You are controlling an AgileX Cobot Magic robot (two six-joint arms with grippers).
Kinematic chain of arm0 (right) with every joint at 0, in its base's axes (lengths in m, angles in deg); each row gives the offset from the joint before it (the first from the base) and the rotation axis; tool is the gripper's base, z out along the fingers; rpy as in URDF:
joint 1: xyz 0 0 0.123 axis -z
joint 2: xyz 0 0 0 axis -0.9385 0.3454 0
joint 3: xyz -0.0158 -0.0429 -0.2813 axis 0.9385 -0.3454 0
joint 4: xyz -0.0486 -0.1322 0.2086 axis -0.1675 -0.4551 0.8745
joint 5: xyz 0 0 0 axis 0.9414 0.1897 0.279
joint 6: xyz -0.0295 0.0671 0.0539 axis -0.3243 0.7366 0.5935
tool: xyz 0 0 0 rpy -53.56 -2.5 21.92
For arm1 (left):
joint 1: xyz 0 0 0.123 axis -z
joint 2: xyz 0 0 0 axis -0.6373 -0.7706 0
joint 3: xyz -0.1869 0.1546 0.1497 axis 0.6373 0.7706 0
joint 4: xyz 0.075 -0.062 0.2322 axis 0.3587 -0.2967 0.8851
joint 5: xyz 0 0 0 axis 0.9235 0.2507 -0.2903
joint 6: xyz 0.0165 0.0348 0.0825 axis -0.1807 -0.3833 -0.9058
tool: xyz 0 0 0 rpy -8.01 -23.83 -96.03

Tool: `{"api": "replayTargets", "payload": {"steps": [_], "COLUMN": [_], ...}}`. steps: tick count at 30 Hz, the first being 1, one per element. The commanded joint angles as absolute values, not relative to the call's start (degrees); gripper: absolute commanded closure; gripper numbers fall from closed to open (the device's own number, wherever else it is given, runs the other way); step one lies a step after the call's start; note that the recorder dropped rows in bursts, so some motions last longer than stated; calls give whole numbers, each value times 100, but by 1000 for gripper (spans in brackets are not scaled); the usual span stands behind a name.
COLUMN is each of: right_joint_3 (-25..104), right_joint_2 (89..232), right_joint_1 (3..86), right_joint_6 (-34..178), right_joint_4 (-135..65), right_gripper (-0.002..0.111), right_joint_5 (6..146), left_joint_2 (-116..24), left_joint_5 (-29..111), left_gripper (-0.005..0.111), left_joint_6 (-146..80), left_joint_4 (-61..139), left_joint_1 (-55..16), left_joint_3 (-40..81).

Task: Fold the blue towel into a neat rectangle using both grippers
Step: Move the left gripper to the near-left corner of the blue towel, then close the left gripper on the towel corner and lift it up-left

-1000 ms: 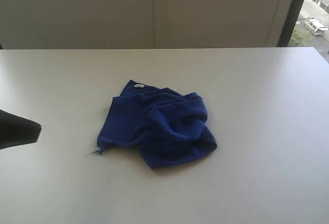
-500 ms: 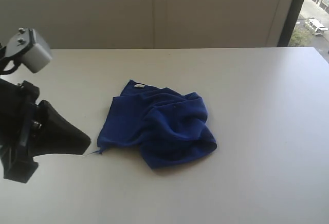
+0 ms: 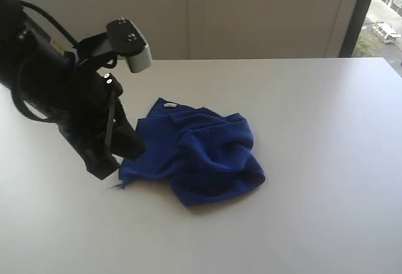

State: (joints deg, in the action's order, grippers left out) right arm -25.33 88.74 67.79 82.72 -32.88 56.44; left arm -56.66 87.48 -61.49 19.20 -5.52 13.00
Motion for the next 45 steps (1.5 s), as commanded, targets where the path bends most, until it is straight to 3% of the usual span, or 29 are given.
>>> {"api": "replayTargets", "payload": {"steps": [1,10,17,20,45], "right_joint_3": [-2546,-2546,-2546,-2546,-2546], "right_joint_2": [8855,8855,8855,8855,8855], "right_joint_1": [6753,6753,6753,6753,6753], "right_joint_6": [8269,8269,8269,8269,8269], "right_joint_4": [-3340,-3340,-3340,-3340,-3340], "right_gripper": [108,108,108,108,108], "right_joint_5": [5659,5659,5659,5659,5659], "left_joint_2": [-5956,-6736,-7676,-8030,-8585], "left_joint_5": [8741,8116,7881,7814,6484], "left_gripper": [107,105,65,55,55], "left_joint_6": [-6133,-7187,-8122,-8122,-7528], "left_joint_4": [2522,2728,3080,3677,4965], "left_joint_1": [-492,-492,-514,-514,-516], "left_joint_3": [1123,1137,1137,1137,1137]}}
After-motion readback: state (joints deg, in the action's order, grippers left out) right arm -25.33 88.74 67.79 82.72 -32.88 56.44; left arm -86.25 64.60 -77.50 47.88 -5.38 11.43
